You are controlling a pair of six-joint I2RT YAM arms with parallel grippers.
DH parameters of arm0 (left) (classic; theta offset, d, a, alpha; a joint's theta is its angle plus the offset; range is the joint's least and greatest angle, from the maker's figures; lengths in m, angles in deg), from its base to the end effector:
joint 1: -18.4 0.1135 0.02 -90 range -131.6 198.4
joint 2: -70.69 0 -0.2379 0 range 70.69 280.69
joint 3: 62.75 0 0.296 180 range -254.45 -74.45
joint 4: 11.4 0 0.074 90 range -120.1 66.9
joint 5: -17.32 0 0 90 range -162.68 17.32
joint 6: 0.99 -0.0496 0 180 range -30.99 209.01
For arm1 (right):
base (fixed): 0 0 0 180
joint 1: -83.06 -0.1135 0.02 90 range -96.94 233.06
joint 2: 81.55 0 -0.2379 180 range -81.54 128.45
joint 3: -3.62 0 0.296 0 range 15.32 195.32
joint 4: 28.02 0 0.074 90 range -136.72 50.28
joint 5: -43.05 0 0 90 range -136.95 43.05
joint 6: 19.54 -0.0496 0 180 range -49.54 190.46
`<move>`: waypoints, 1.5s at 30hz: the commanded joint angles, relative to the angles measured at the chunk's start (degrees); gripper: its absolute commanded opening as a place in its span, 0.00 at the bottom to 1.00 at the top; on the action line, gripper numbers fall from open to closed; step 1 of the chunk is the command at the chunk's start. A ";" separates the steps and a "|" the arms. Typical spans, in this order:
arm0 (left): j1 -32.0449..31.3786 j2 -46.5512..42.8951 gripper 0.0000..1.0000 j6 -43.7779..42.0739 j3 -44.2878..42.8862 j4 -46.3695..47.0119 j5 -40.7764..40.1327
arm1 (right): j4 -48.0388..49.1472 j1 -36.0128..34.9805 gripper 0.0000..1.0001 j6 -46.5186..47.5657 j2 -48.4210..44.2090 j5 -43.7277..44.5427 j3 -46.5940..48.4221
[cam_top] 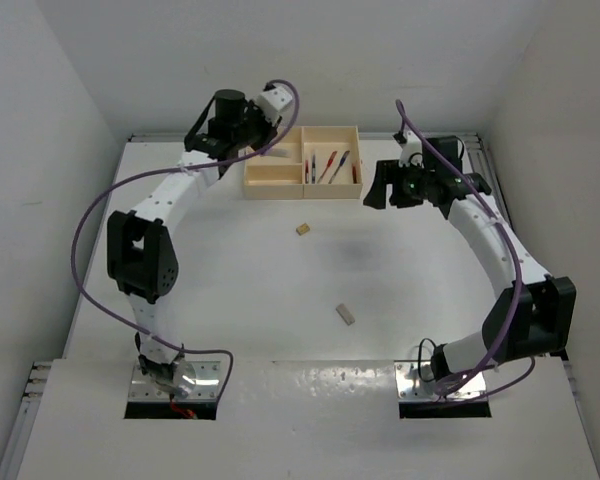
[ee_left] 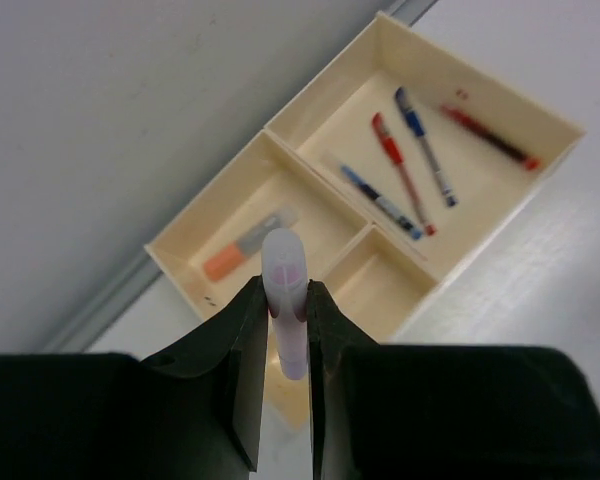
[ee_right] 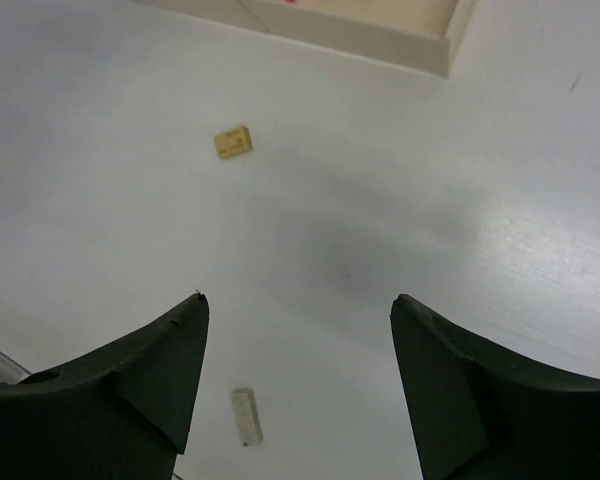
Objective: Sort the stationery into containers
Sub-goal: Place the stationery into the container, then grab a piece of stationery with the right arm
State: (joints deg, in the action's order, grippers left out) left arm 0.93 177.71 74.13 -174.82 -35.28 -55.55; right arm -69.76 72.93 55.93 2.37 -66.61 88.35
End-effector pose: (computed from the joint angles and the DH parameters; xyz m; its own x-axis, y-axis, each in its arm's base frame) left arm 0.4720 -0.1639 0.3279 -0.1556 0.3062 -0.9392 0.6133 0.7752 0.1512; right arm 0.3731 0.0836 0.2752 -0.7286 0.1098 -0.6760 -0.2407 0.8830 0.4029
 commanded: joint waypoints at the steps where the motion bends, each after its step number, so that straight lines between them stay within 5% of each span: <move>1: -2.30 4.50 0.00 -18.07 -1.04 6.53 -7.98 | -0.72 1.25 0.72 1.96 -2.36 -1.35 -3.07; 17: -3.53 34.03 0.05 -28.63 -27.67 13.41 -16.32 | -1.07 4.86 0.72 2.04 1.24 -3.01 -9.84; 19: -3.62 35.71 0.15 -28.98 -28.64 13.77 -16.86 | -1.33 4.77 0.72 2.13 1.77 -3.19 -9.84; 24: -3.44 35.01 0.72 -25.82 -28.99 15.08 -18.53 | -2.04 2.23 0.71 3.10 1.16 -2.23 -12.12; 26: -3.53 33.96 0.83 -24.94 -30.48 15.09 -18.97 | -2.30 0.91 0.70 3.01 -0.24 -2.05 -13.35; 30: -3.01 28.26 0.85 -20.30 -32.43 12.28 -18.80 | -3.09 -2.17 0.68 3.97 -3.76 -1.96 -17.74; 34: -0.81 11.78 0.82 -6.88 -22.70 5.52 -8.45 | -5.11 -7.95 0.65 5.82 -4.91 -2.05 -19.16; 38: 2.17 -4.16 0.69 0.71 2.03 2.96 0.88 | -5.82 -14.12 0.63 6.35 -3.50 -0.65 -18.81; 45: 8.59 -25.71 0.70 8.01 25.20 0.41 0.73 | -1.60 -23.26 0.64 4.06 -0.61 5.93 -22.32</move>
State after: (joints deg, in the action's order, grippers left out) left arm 7.79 153.99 77.13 -155.52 -31.55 -56.03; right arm -73.57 52.06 60.37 -0.16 -65.08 67.08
